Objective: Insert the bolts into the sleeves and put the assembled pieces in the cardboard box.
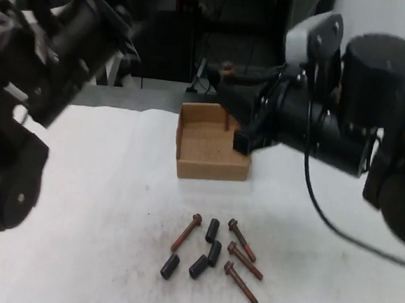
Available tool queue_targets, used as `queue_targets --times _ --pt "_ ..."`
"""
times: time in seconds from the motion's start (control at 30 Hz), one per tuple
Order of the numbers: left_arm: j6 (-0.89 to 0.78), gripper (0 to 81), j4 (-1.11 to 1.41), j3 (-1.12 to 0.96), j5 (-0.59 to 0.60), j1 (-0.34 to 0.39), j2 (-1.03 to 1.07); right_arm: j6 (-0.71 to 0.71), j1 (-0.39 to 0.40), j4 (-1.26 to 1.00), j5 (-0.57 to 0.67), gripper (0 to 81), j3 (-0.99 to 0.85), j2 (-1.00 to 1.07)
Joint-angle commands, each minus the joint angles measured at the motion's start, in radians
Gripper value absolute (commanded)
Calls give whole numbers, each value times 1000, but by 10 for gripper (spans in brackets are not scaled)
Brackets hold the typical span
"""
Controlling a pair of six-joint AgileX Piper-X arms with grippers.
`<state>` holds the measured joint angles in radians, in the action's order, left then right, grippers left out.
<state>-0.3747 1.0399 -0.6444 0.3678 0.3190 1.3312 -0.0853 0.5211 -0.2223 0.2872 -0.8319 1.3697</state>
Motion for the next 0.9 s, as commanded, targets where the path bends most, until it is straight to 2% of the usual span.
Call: queue_targets --times 0.0,0.1,0.27,0.47,0.6,0.87 --pt "90 1 -79 -4 -97 -11 -31 -46 -36 184 -70 9 -116 33" --pt "194 3 -223 -4 -211 -11 -65 -92 -72 343 -71 9 -245 121" --pt "226 3 -475 -4 -320 -11 -111 -158 -104 514 -65 9 -488 320" --pt "226 3 -685 -4 -330 -11 -137 -193 -112 801 -65 9 -809 591" --pt "226 3 -734 -4 -330 -11 -137 -193 -112 892 -65 9 -980 742" --pt "226 3 -738 -4 -330 -11 -137 -237 -115 899 -68 9 -1116 886"
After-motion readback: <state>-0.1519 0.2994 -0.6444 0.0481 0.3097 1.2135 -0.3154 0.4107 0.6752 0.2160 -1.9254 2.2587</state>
